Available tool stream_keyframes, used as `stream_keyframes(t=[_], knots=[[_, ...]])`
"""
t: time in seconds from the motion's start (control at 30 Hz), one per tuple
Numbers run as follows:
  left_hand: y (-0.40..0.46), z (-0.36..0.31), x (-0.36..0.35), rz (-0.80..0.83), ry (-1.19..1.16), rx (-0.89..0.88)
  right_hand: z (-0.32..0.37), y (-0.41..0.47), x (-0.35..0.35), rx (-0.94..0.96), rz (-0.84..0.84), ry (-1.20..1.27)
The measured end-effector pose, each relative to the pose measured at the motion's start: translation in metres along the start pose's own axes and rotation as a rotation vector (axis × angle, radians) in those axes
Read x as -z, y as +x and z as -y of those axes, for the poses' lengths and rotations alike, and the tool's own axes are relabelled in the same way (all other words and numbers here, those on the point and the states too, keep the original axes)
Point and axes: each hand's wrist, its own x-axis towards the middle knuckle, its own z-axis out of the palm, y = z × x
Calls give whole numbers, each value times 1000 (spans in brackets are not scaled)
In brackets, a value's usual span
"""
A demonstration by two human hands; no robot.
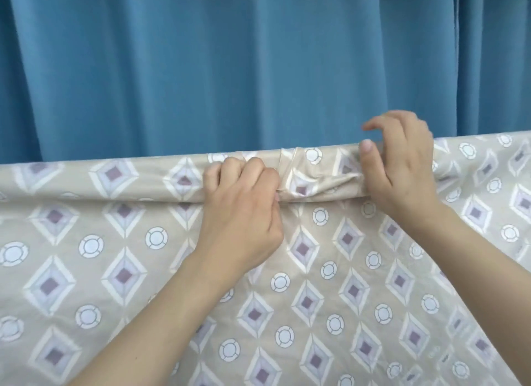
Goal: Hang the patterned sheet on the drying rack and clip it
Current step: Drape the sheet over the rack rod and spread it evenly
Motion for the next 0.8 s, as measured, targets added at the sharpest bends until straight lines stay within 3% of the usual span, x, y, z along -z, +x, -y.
stream_keyframes(t=[0.07,0.2,0.27,0.37,0.43,0.5,0.57,0.63,0.73,0.8], knots=[[-1,-2,-2,63,38,-10,-9,10,-2,-69,70,-86],[-1,-4,6,275,105,-77,-20,23,2,-120,427,-160],[-2,-5,9,392,152,-93,-19,27,6,-130,519,-157],[-1,-8,6,555,144,-119,-17,31,4,-132,495,-181],[10,-11,11,683,101,-79,-17,26,-2,-101,376,-250],[24,-17,20,588,40,-63,-16,19,-8,-80,257,-306],[36,-23,25,313,-55,-71,-15,15,-11,-83,194,-305],[45,-25,25,157,-88,-77,-14,16,-12,-93,190,-308],[58,-18,14,29,154,-180,-12,19,-11,-115,209,-306],[65,-9,10,111,254,-96,-9,23,-5,-146,281,-315]])
